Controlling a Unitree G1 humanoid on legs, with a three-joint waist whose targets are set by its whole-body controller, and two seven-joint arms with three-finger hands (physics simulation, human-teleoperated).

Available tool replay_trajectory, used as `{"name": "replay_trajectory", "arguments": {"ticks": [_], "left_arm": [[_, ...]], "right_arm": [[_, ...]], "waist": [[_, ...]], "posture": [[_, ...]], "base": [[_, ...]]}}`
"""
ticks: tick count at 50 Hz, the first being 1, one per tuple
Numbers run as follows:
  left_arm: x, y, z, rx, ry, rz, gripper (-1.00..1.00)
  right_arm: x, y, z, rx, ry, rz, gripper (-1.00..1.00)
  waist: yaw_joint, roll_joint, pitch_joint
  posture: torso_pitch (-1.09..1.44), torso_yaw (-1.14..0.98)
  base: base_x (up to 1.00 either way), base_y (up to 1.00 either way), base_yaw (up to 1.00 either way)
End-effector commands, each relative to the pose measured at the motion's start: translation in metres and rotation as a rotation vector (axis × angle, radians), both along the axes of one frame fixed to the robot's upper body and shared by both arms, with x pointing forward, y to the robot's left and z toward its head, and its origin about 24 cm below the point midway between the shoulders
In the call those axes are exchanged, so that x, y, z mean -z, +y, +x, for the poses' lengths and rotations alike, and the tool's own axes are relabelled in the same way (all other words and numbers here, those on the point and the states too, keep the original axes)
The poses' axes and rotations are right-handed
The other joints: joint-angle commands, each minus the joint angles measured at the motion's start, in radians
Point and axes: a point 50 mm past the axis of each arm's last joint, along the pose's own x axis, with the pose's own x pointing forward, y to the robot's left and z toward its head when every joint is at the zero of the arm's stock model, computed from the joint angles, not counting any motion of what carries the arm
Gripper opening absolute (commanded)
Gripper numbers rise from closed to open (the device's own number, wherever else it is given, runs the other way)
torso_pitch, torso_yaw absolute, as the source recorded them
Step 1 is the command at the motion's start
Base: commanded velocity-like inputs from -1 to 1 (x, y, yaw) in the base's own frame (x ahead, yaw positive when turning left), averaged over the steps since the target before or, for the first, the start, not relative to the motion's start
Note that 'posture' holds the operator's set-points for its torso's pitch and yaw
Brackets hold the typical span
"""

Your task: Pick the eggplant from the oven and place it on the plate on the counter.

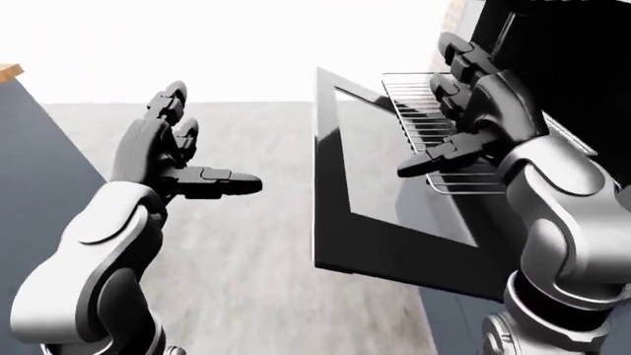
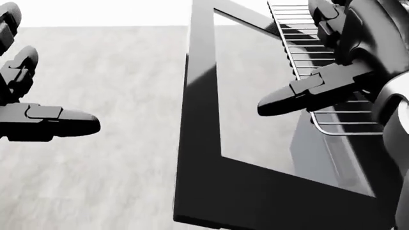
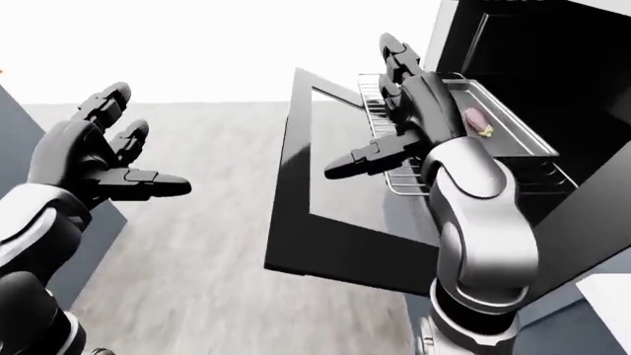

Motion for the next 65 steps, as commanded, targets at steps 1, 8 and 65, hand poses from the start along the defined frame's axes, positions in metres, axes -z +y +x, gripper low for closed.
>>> {"name": "replay_trajectory", "arguments": {"ticks": [1, 8, 65], "left_arm": [[-0.012, -0.003, -0.001, 0.018, -0.064, 0.011, 1.0], [-0.018, -0.002, -0.001, 0.017, -0.071, 0.022, 1.0], [-0.061, 0.005, 0.02, -0.011, -0.096, 0.086, 1.0]], "right_arm": [[-0.015, -0.003, -0.006, 0.014, -0.081, -0.006, 1.0], [-0.02, -0.007, -0.009, 0.023, -0.092, -0.006, 1.0], [-0.04, -0.017, 0.013, 0.113, -0.101, 0.044, 1.0]], "waist": [[-0.013, 0.017, -0.026], [-0.002, -0.01, -0.062], [0.003, -0.056, -0.046]], "posture": [[0.0, 0.0], [0.0, 0.0], [0.0, 0.0]], "base": [[0.0, -0.74, 0.0], [0.0, -0.57, 0.0], [0.04, -0.07, -0.09]]}}
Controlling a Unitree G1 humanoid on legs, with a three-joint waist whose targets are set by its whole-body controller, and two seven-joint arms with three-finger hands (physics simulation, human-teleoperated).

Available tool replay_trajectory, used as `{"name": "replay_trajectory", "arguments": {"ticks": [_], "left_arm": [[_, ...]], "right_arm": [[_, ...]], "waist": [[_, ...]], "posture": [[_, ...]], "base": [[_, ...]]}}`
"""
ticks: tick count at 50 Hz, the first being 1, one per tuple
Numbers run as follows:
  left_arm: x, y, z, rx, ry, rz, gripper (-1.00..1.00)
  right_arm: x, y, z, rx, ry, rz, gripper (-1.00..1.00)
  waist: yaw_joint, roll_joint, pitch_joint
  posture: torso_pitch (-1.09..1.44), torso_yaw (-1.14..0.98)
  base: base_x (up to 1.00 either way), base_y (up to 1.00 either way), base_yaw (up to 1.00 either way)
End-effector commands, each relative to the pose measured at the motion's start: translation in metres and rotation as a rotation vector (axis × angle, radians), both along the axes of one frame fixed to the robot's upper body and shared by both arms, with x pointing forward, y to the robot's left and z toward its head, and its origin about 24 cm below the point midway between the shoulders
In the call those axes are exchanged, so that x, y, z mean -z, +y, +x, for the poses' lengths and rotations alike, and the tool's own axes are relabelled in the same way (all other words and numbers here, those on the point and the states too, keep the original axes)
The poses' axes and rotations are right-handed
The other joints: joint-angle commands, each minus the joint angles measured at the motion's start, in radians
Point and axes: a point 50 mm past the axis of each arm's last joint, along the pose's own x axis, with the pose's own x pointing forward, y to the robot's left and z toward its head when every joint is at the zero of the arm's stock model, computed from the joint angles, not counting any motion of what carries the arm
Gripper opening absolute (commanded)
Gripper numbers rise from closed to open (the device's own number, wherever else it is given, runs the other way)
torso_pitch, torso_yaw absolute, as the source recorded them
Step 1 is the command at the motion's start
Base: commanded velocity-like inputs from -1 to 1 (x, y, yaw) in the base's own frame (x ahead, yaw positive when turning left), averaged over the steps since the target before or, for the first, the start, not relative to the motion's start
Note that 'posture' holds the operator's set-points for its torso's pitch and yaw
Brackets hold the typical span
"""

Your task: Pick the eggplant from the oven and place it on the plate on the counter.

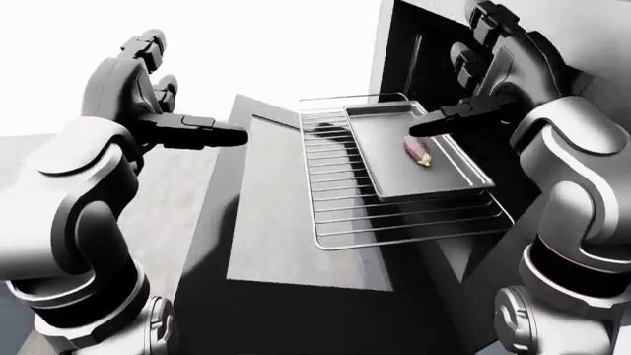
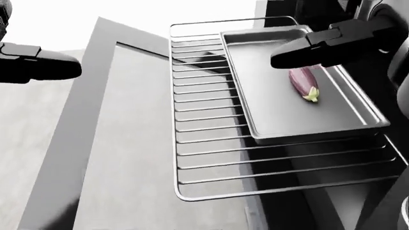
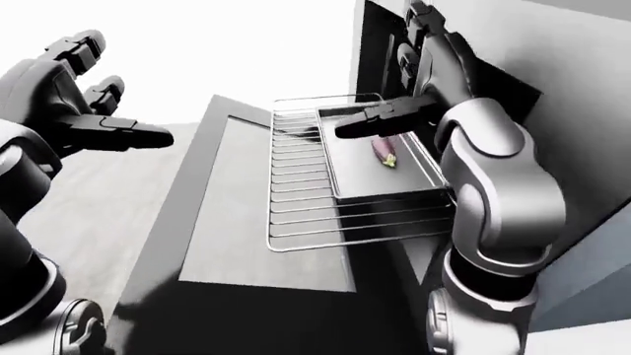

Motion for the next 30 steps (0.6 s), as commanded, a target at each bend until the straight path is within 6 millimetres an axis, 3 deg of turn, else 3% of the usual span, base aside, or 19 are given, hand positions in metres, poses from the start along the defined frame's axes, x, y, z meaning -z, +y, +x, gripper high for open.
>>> {"name": "replay_trajectory", "arguments": {"ticks": [1, 3, 4, 5, 7, 8, 10, 15, 18, 21, 22, 24, 26, 27, 30], "left_arm": [[-0.012, -0.004, -0.003, 0.029, -0.068, 0.013, 1.0], [-0.012, -0.004, -0.004, 0.029, -0.069, 0.013, 1.0], [-0.013, -0.004, -0.005, 0.029, -0.071, 0.014, 1.0], [-0.013, -0.004, -0.005, 0.029, -0.072, 0.015, 1.0], [-0.015, -0.004, -0.006, 0.028, -0.073, 0.014, 1.0], [-0.015, -0.003, -0.006, 0.028, -0.074, 0.015, 1.0], [-0.015, -0.003, -0.007, 0.026, -0.074, 0.014, 1.0], [-0.017, -0.003, -0.006, 0.027, -0.075, 0.016, 1.0], [-0.018, -0.003, -0.006, 0.026, -0.076, 0.018, 1.0], [-0.019, -0.003, -0.006, 0.027, -0.078, 0.02, 1.0], [-0.019, -0.003, -0.006, 0.026, -0.078, 0.02, 1.0], [-0.02, -0.002, -0.006, 0.025, -0.078, 0.019, 1.0], [-0.02, -0.002, -0.007, 0.025, -0.078, 0.019, 1.0], [-0.021, -0.002, -0.007, 0.023, -0.08, 0.018, 1.0], [-0.022, -0.001, -0.008, 0.022, -0.082, 0.019, 1.0]], "right_arm": [[-0.012, -0.004, -0.004, 0.032, -0.066, -0.01, 1.0], [-0.012, -0.003, -0.004, 0.031, -0.068, -0.017, 1.0], [-0.012, -0.002, -0.004, 0.031, -0.066, -0.025, 1.0], [-0.011, -0.002, -0.004, 0.033, -0.059, -0.036, 1.0], [-0.011, -0.001, -0.003, 0.031, -0.055, -0.041, 1.0], [-0.011, -0.001, -0.003, 0.032, -0.055, -0.043, 1.0], [-0.011, -0.001, -0.003, 0.03, -0.056, -0.045, 1.0], [-0.012, -0.001, -0.004, 0.03, -0.058, -0.043, 1.0], [-0.014, -0.002, -0.005, 0.032, -0.061, -0.044, 1.0], [-0.016, -0.002, -0.004, 0.032, -0.063, -0.043, 1.0], [-0.016, -0.002, -0.004, 0.031, -0.063, -0.043, 1.0], [-0.015, -0.001, -0.003, 0.031, -0.062, -0.042, 1.0], [-0.016, -0.001, -0.004, 0.03, -0.061, -0.041, 1.0], [-0.018, 0.0, -0.004, 0.029, -0.062, -0.041, 1.0], [-0.02, 0.001, -0.004, 0.025, -0.066, -0.041, 1.0]], "waist": [[0.015, -0.004, -0.014], [0.02, -0.048, -0.013], [0.017, -0.022, 0.003], [0.015, -0.022, 0.005], [0.013, -0.005, -0.001], [0.009, 0.004, -0.022], [0.003, 0.013, -0.003], [0.001, 0.024, -0.001], [0.003, 0.001, -0.007], [0.009, -0.06, -0.011], [-0.001, -0.025, -0.001], [0.005, -0.039, 0.0], [0.005, -0.022, 0.01], [0.001, -0.019, 0.003], [-0.014, 0.044, -0.003]], "posture": [[0.0, 0.0], [0.0, 0.0], [0.0, 0.0], [0.0, 0.0], [0.0, 0.0], [0.0, 0.0], [0.0, 0.0], [0.0, 0.0], [0.0, 0.0], [0.0, 0.0], [0.0, 0.0], [0.0, 0.0], [0.0, 0.0], [0.0, 0.0], [0.0, 0.0]], "base": [[0.0, -0.08, 0.0], [0.0, 0.0, 0.0], [0.0, 0.0, 0.0], [0.0, 0.0, 0.0], [0.0, 0.0, 0.0], [0.08, 0.0, 0.0], [0.14, 0.0, 0.0], [0.18, 0.0, 0.0], [0.18, 0.0, 0.0], [0.18, 0.0, 0.0], [0.18, 0.0, 0.0], [0.18, 0.0, 0.0], [0.05, 0.0, 0.0], [0.0, 0.0, 0.0], [0.0, 0.0, 0.0]]}}
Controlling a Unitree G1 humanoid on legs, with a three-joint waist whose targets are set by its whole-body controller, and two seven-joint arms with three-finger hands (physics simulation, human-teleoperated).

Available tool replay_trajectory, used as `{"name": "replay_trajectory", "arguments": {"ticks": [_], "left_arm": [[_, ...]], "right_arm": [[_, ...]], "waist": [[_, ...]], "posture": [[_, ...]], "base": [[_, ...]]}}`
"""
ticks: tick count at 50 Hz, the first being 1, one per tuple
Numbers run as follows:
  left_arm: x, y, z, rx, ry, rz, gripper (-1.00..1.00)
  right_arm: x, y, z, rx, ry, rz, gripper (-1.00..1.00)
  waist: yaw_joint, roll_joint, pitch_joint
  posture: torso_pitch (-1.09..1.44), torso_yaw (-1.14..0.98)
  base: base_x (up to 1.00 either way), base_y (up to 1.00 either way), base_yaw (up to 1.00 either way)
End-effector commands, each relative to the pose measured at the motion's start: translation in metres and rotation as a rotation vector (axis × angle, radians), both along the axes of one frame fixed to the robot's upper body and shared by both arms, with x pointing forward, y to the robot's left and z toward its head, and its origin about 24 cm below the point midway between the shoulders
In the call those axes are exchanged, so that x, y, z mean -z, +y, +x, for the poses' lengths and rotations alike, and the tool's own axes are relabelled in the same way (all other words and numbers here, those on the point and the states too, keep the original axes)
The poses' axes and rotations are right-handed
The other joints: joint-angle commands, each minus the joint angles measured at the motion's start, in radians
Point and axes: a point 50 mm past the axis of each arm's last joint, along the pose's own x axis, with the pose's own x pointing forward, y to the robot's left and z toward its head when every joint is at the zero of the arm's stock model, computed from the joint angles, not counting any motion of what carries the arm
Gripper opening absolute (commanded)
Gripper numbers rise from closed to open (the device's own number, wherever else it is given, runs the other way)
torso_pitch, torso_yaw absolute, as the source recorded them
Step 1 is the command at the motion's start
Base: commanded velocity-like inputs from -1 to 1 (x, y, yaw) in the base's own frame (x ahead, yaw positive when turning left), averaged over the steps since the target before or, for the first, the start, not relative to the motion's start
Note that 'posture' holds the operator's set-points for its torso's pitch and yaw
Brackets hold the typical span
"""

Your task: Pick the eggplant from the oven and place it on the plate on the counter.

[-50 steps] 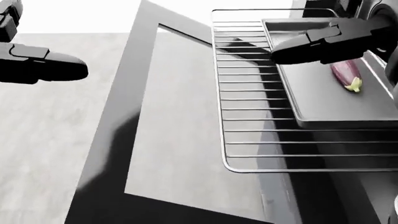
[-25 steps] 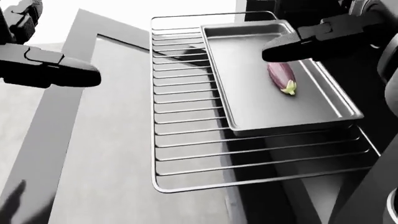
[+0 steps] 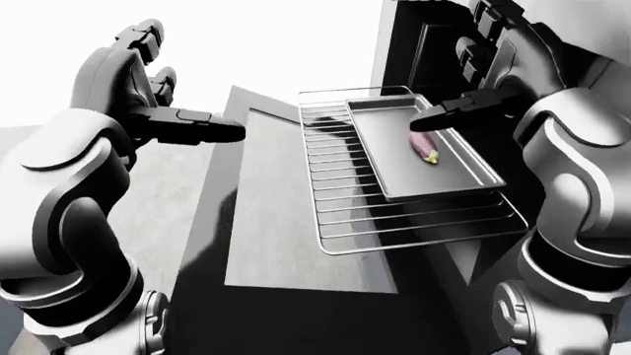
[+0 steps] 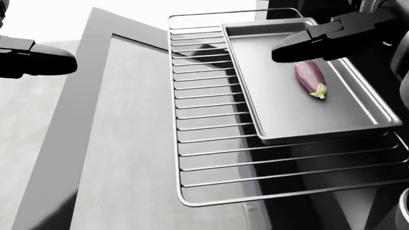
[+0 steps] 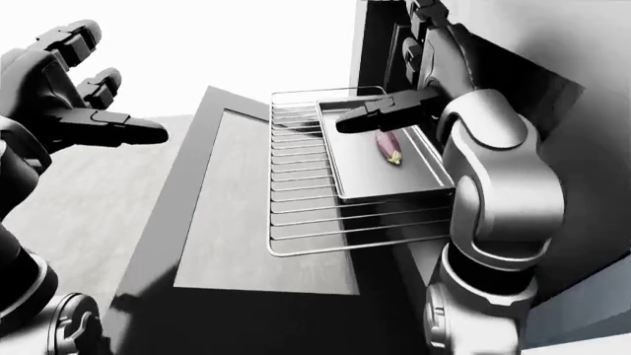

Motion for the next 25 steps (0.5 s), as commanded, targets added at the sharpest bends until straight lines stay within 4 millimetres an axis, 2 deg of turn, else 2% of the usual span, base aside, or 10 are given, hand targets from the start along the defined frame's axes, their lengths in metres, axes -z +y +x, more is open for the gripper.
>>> {"name": "replay_trajectory", "arguments": {"ticks": [1, 3, 6, 8, 10, 12, 14, 17, 19, 25], "left_arm": [[-0.013, -0.001, -0.004, 0.0, -0.071, 0.011, 1.0], [-0.012, -0.001, -0.004, 0.001, -0.071, 0.01, 1.0], [-0.01, -0.001, -0.003, 0.0, -0.069, 0.01, 1.0], [-0.01, -0.002, -0.003, 0.001, -0.068, 0.012, 1.0], [-0.009, -0.002, -0.003, 0.001, -0.068, 0.012, 1.0], [-0.009, -0.002, -0.002, 0.003, -0.076, 0.016, 1.0], [-0.01, -0.003, -0.002, 0.012, -0.084, 0.01, 1.0], [-0.011, -0.006, -0.004, 0.034, -0.085, 0.025, 1.0], [-0.011, -0.005, -0.005, 0.035, -0.087, 0.027, 1.0], [-0.013, -0.006, -0.006, 0.04, -0.093, 0.034, 1.0]], "right_arm": [[-0.013, 0.002, -0.005, -0.011, -0.065, 0.0, 1.0], [-0.014, 0.002, -0.005, -0.011, -0.064, -0.001, 1.0], [-0.013, -0.001, -0.001, -0.004, -0.061, 0.004, 1.0], [-0.013, -0.002, 0.0, 0.001, -0.056, 0.004, 1.0], [-0.012, -0.002, 0.005, 0.006, -0.05, 0.001, 1.0], [-0.011, -0.003, 0.008, 0.01, -0.044, -0.003, 1.0], [-0.009, -0.004, 0.012, 0.016, -0.038, -0.007, 1.0], [-0.003, -0.007, 0.019, 0.025, -0.021, -0.009, 1.0], [-0.001, -0.007, 0.022, 0.029, -0.014, -0.009, 1.0], [0.009, -0.014, 0.035, 0.054, 0.017, -0.001, 1.0]], "waist": [[0.005, -0.004, -0.039], [0.015, 0.023, -0.046], [0.017, 0.011, -0.057], [0.014, -0.006, -0.047], [0.023, -0.025, -0.016], [0.034, -0.072, -0.028], [0.032, -0.04, -0.014], [0.021, -0.021, -0.03], [0.016, -0.008, -0.03], [0.011, -0.007, -0.034]], "posture": [[0.0, 0.0], [0.0, 0.0], [0.0, 0.0], [0.0, 0.0], [0.0, 0.0], [0.0, 0.0], [0.0, 0.0], [0.0, 0.0], [0.0, 0.0], [0.0, 0.0]], "base": [[0.0, 0.0, 0.11], [0.0, 0.0, 0.39], [0.0, 0.0, 0.42], [0.0, 0.0, 0.39], [0.0, 0.0, 0.0], [0.0, 0.0, 0.0], [0.0, 0.0, 0.0], [0.0, 0.0, 0.0], [0.0, 0.0, 0.0], [0.0, 0.0, 0.0]]}}
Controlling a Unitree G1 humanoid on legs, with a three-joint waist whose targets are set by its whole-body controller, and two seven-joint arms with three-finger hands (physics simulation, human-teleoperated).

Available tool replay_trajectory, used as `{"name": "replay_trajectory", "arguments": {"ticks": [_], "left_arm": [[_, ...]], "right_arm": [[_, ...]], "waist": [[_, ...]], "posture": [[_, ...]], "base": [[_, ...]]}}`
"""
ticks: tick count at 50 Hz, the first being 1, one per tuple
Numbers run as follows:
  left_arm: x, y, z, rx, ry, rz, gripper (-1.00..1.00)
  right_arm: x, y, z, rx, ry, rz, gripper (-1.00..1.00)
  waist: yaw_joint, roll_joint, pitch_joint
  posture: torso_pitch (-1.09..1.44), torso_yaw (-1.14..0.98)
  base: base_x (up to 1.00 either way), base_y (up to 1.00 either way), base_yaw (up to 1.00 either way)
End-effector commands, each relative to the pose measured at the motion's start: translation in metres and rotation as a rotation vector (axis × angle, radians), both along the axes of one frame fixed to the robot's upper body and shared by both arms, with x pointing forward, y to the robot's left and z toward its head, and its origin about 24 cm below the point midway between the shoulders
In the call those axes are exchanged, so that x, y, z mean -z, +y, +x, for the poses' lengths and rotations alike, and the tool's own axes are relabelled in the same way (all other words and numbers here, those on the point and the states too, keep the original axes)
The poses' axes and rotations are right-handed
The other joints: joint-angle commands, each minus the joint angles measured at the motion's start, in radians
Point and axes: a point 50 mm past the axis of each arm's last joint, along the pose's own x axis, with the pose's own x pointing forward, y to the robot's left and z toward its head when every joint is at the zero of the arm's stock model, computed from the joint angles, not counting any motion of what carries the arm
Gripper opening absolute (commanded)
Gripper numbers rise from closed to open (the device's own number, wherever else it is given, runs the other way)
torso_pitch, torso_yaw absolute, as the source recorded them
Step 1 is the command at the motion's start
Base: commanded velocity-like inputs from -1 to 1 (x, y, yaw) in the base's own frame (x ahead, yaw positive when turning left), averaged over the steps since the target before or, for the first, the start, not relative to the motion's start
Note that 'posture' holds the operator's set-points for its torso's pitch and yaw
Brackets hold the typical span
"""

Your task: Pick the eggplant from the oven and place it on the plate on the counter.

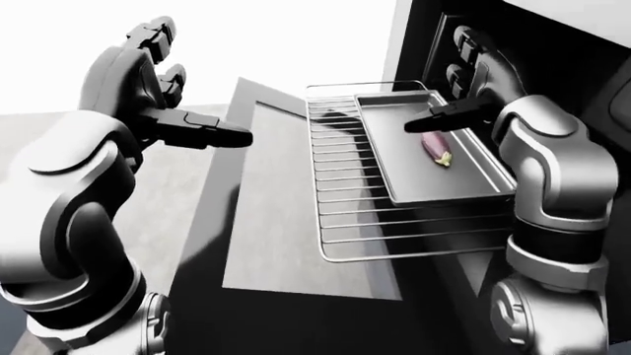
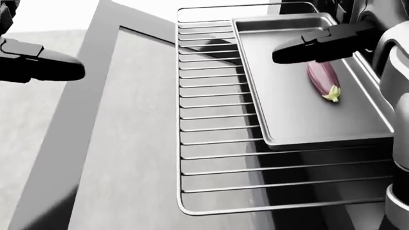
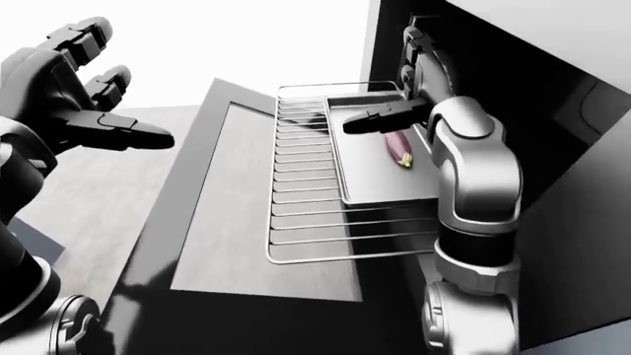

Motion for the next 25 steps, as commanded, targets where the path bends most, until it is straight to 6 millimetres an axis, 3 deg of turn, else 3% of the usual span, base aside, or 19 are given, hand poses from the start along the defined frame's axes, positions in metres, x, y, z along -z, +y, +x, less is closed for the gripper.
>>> {"name": "replay_trajectory", "arguments": {"ticks": [1, 10, 25], "left_arm": [[-0.013, 0.001, -0.005, -0.009, -0.072, 0.01, 1.0], [-0.015, -0.001, -0.003, -0.005, -0.074, 0.011, 1.0], [-0.018, -0.002, -0.008, 0.012, -0.087, 0.018, 1.0]], "right_arm": [[-0.017, -0.001, 0.0, 0.008, -0.105, -0.015, 1.0], [-0.009, -0.005, 0.018, 0.051, -0.069, -0.09, 1.0], [0.0, -0.024, 0.028, 0.15, -0.009, -0.176, 1.0]], "waist": [[0.0, -0.003, -0.028], [0.0, -0.008, -0.036], [0.001, -0.01, 0.003]], "posture": [[0.0, 0.0], [0.01, 0.0], [0.08, 0.0]], "base": [[0.0, 0.0, 0.0], [0.0, 0.0, 0.0], [0.0, 0.0, 0.0]]}}
